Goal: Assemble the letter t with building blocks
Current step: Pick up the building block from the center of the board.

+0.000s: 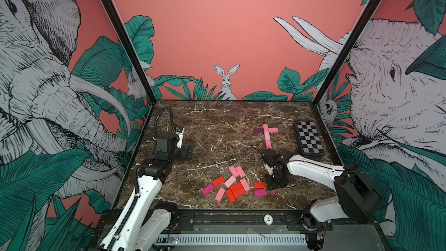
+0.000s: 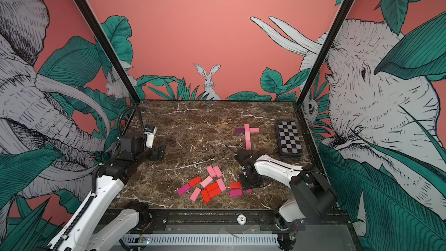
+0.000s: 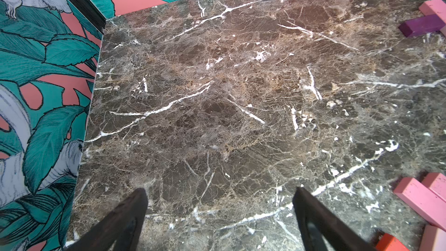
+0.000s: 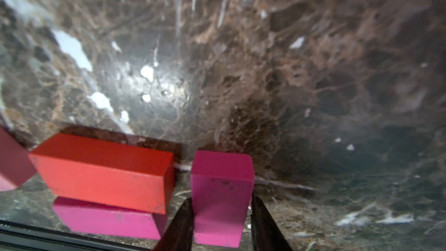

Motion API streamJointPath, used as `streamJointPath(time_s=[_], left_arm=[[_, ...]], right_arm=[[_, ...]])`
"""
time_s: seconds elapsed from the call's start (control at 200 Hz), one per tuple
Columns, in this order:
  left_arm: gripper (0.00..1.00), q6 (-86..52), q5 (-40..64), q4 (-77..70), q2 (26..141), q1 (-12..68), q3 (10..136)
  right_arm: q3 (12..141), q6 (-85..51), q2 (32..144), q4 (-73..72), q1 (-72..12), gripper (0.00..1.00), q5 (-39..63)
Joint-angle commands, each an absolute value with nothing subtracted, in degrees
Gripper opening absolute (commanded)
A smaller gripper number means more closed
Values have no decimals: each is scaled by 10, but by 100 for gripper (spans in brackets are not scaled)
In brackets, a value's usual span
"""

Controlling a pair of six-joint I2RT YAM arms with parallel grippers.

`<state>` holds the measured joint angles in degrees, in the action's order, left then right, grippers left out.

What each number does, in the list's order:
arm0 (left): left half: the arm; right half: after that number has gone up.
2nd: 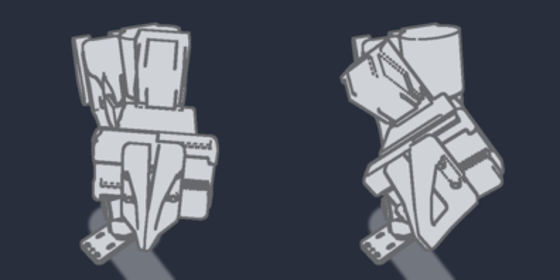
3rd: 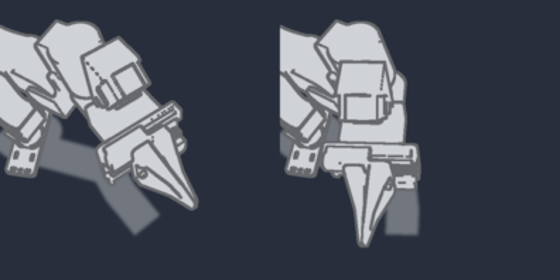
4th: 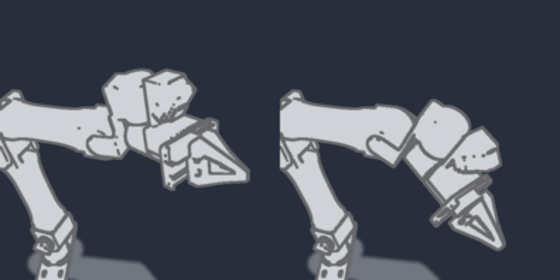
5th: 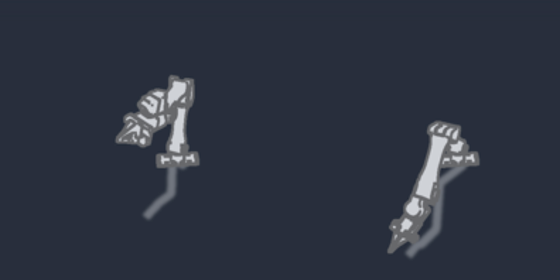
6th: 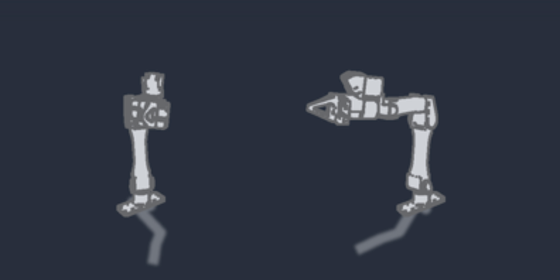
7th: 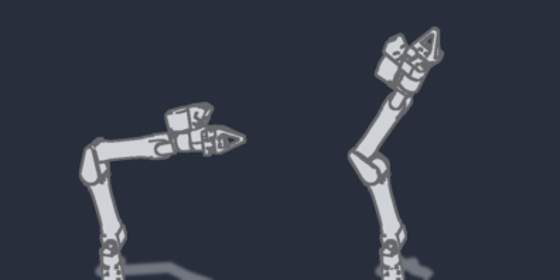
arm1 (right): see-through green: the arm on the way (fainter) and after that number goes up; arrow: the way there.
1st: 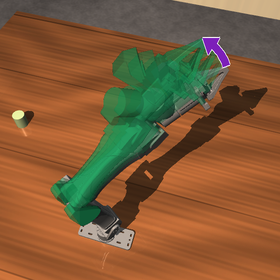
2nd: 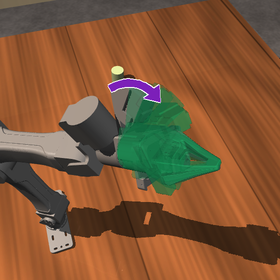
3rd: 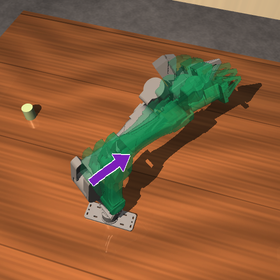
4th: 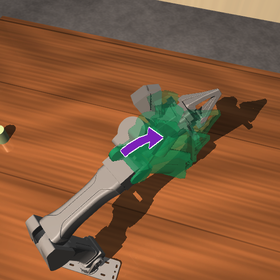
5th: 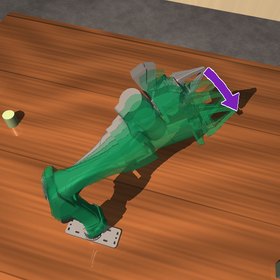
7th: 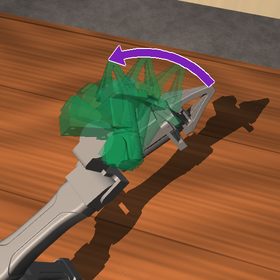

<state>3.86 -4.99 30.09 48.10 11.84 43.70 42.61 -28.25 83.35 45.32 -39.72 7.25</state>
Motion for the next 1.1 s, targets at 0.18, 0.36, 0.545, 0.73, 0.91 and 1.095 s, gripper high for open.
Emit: streamJointPath(time_s=[0.18,0.36,0.545,0.73,0.91,1.095], left_arm=[[97,33,-52,307,473,118,441],[97,34,-52,306,473,118,441],[97,33,-52,307,473,118,442],[97,34,-50,302,468,118,439],[97,35,-45,299,477,118,439],[97,37,-45,299,477,118,440]], right_arm=[[452,-265,848,476,-401,29,30],[480,-240,829,494,-394,23,4],[536,-177,812,518,-334,16,-5],[618,1,816,533,-259,0,-2],[703,220,845,572,-229,0,1],[699,441,867,544,-209,0,58]])
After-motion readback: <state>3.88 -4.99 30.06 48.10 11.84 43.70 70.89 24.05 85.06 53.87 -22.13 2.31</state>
